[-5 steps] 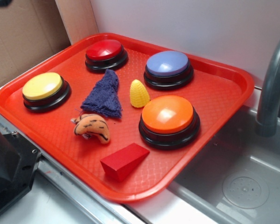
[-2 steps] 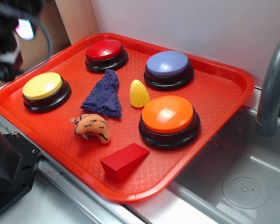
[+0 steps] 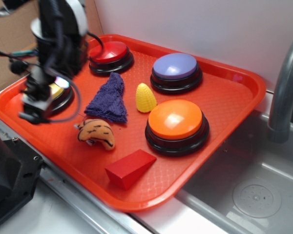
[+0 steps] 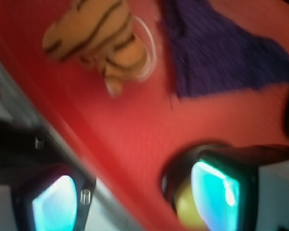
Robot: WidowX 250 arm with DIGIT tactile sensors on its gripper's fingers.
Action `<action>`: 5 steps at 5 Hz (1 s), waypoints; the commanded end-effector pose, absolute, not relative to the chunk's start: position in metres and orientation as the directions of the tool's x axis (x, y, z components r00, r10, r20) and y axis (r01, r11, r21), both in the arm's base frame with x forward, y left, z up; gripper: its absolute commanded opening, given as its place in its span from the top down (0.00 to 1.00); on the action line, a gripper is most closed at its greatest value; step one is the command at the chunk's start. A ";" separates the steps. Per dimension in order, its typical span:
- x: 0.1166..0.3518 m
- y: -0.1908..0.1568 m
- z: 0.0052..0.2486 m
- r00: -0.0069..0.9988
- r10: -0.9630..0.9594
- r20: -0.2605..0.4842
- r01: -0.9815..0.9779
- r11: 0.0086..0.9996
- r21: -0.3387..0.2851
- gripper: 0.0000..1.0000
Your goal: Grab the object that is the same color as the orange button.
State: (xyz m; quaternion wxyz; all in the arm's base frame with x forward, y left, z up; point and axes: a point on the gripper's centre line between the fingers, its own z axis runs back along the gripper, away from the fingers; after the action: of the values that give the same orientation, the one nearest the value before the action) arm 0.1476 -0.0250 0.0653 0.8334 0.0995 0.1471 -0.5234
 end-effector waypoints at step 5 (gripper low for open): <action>0.131 -0.061 0.018 0.463 -0.820 -0.336 0.836 0.530 -0.140 0.00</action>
State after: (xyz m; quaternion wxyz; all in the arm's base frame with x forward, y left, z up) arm 0.1401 -0.0623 0.0169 0.8555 0.0209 0.1789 -0.4855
